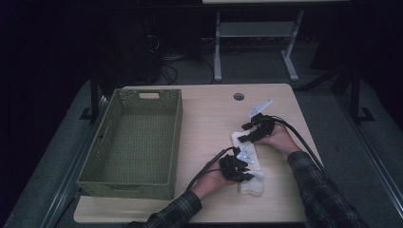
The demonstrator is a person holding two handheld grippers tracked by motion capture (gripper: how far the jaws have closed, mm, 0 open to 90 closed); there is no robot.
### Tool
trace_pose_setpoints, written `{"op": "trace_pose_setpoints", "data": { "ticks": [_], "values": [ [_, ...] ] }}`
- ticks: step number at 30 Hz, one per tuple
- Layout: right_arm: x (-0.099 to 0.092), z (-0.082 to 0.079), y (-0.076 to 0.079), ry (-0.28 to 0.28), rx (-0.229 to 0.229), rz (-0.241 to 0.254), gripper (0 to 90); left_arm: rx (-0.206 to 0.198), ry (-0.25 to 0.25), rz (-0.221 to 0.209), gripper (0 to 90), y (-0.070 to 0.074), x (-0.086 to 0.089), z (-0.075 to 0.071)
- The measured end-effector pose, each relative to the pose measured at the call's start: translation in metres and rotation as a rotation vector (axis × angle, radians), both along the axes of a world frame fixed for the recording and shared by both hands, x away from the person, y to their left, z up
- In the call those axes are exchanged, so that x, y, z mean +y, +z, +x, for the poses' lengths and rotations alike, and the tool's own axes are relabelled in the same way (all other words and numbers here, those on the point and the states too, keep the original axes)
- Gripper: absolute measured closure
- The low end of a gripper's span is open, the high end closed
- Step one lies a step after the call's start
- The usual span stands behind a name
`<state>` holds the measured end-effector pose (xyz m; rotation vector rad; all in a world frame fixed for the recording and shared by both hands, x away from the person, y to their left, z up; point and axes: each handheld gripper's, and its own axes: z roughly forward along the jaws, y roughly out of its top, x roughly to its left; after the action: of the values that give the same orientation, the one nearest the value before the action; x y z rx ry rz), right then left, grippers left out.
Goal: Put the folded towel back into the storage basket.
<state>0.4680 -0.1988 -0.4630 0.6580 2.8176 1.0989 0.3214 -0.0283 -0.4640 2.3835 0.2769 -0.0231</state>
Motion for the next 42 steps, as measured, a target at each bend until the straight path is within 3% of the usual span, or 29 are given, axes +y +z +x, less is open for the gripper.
{"op": "trace_pose_setpoints", "data": {
  "ticks": [5, 9, 16, 24, 30, 34, 42],
  "values": [
    [0.002, -0.002, -0.005, 0.022, -0.011, -0.010, 40.6, -0.001, 0.000, 0.005, 77.6, 0.000, 0.000, 0.000],
    [0.001, -0.007, -0.004, 0.050, -0.036, -0.020, 57.1, 0.001, 0.002, 0.004, 77.6, 0.000, 0.000, 0.000],
    [-0.001, -0.012, -0.006, 0.062, -0.005, 0.010, 75.1, 0.007, 0.009, -0.006, 77.9, 0.000, 0.000, 0.000],
    [-0.001, -0.011, -0.004, 0.045, 0.026, 0.011, 77.7, 0.009, 0.008, -0.023, 79.8, 0.003, 0.002, 0.000],
    [-0.007, -0.010, 0.005, 0.043, 0.033, 0.019, 77.8, 0.040, 0.008, -0.063, 80.0, 0.013, 0.007, 0.002],
    [-0.010, -0.012, 0.013, 0.041, 0.027, 0.026, 77.8, 0.066, 0.021, -0.096, 80.0, 0.022, 0.012, 0.003],
    [-0.011, -0.019, 0.033, 0.061, -0.009, 0.046, 77.7, 0.063, 0.028, -0.099, 80.0, 0.043, 0.018, 0.000]
  ]
}}
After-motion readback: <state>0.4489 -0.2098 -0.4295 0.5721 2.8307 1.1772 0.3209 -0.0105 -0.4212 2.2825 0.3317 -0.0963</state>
